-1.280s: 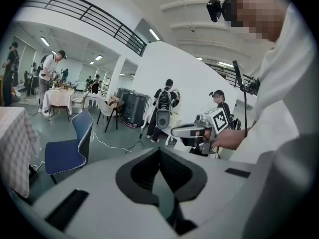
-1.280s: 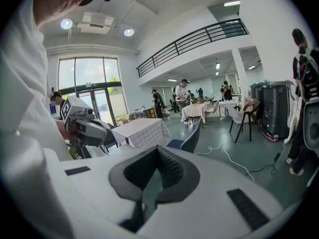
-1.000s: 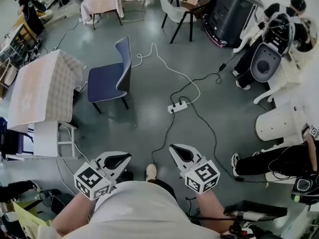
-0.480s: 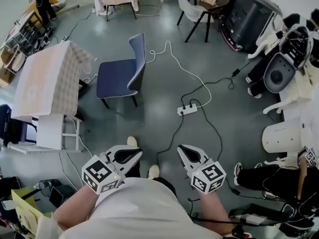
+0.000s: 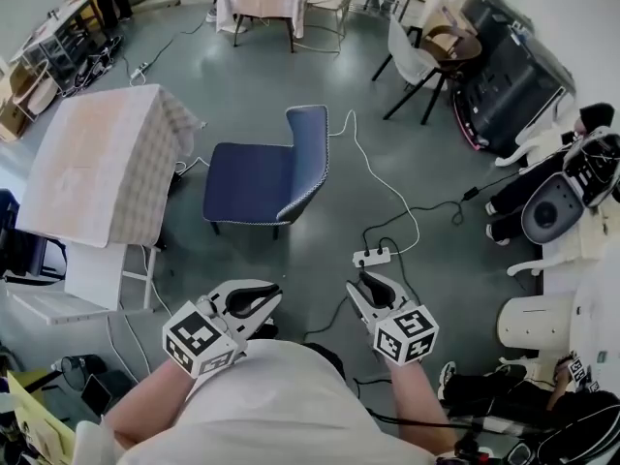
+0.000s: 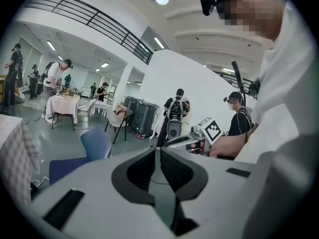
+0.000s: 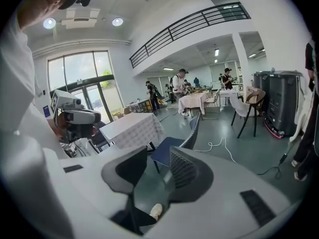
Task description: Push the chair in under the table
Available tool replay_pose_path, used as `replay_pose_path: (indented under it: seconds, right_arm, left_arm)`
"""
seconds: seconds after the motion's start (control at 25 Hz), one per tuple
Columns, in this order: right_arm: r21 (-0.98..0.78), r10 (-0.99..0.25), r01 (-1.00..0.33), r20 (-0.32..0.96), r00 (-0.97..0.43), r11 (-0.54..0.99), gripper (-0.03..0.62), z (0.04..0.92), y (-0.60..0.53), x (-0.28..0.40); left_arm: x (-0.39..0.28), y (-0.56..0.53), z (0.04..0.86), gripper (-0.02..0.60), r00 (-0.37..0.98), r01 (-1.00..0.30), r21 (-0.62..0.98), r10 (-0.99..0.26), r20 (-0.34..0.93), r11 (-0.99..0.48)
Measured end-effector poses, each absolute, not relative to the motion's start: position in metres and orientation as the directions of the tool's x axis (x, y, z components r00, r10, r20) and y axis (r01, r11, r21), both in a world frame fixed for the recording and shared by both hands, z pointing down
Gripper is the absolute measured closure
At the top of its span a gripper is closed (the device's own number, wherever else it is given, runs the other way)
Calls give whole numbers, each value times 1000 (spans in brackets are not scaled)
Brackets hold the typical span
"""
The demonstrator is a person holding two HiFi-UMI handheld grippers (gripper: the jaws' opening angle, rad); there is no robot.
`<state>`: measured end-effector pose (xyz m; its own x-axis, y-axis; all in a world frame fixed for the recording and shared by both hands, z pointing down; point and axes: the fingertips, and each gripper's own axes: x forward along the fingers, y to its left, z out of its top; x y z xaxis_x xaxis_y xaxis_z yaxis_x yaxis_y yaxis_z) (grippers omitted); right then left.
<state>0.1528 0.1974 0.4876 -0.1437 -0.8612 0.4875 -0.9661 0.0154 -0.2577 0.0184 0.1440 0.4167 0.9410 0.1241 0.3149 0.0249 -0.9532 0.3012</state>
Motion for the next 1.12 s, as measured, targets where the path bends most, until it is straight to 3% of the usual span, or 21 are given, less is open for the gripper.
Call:
replay_pose_path:
  seconds: [0.16, 0.36, 0.8, 1.12]
  right_arm:
    - [-250, -838, -968, 527, -141, 6, 394, 502, 134, 179]
    - [-303, -814, -953, 555, -172, -6, 357, 525, 56, 221]
    - [-401, -707, -915, 662, -249, -54, 332, 622, -123, 338]
    - [-541, -630, -828, 697, -342, -149, 315, 683, -174, 357]
  left_arm:
    - [16, 93, 416, 535, 942, 3, 297, 103, 321, -955]
    - [18, 39, 424, 537, 935, -101, 292, 9, 353, -951]
    - [62, -58, 413, 572, 881, -359, 279, -224, 417, -891]
    - [68, -91, 419, 571, 838, -466, 299, -308, 450, -833]
